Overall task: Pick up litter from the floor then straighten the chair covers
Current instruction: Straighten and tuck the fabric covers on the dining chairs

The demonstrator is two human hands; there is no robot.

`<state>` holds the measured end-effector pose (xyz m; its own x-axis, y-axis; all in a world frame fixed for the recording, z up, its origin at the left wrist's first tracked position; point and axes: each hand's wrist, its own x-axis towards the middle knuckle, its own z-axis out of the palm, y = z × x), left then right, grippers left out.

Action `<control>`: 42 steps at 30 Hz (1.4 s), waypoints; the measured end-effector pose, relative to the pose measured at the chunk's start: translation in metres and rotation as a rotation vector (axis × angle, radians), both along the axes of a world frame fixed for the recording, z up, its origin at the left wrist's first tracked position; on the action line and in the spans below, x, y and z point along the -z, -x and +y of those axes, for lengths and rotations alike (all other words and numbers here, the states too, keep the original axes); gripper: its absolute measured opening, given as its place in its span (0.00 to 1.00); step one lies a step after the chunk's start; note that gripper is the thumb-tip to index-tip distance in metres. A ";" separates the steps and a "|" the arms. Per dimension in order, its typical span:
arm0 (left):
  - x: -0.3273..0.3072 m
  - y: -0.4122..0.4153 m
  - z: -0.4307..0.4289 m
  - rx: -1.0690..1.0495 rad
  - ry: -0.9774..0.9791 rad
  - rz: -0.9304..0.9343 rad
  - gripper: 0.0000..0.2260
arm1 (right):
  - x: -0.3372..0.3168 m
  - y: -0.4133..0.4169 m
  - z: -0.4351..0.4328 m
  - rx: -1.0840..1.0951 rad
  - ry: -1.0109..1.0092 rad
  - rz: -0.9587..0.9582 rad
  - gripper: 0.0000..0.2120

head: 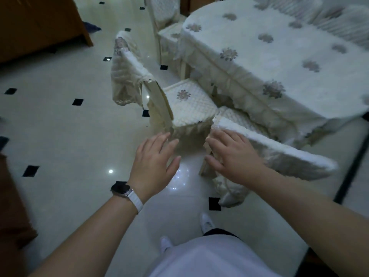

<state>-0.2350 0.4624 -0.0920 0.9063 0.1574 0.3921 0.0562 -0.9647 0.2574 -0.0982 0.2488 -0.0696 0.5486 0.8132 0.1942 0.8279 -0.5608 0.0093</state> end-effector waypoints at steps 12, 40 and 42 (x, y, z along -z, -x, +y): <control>-0.002 -0.097 -0.071 0.382 0.010 0.034 0.19 | 0.005 0.006 -0.113 0.458 -0.058 -0.019 0.22; 0.063 -0.228 -0.170 0.370 -0.060 0.211 0.29 | 0.100 -0.127 -0.238 0.441 -0.298 0.056 0.29; 0.068 -0.232 -0.169 0.384 -0.065 0.160 0.28 | 0.106 -0.132 -0.238 0.414 -0.334 0.015 0.29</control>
<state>-0.0034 0.2932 -0.1602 0.9447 -0.2239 0.2397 -0.2760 -0.9374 0.2123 0.0338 0.0112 -0.1757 0.8154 0.4231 0.3951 0.5352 -0.8111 -0.2360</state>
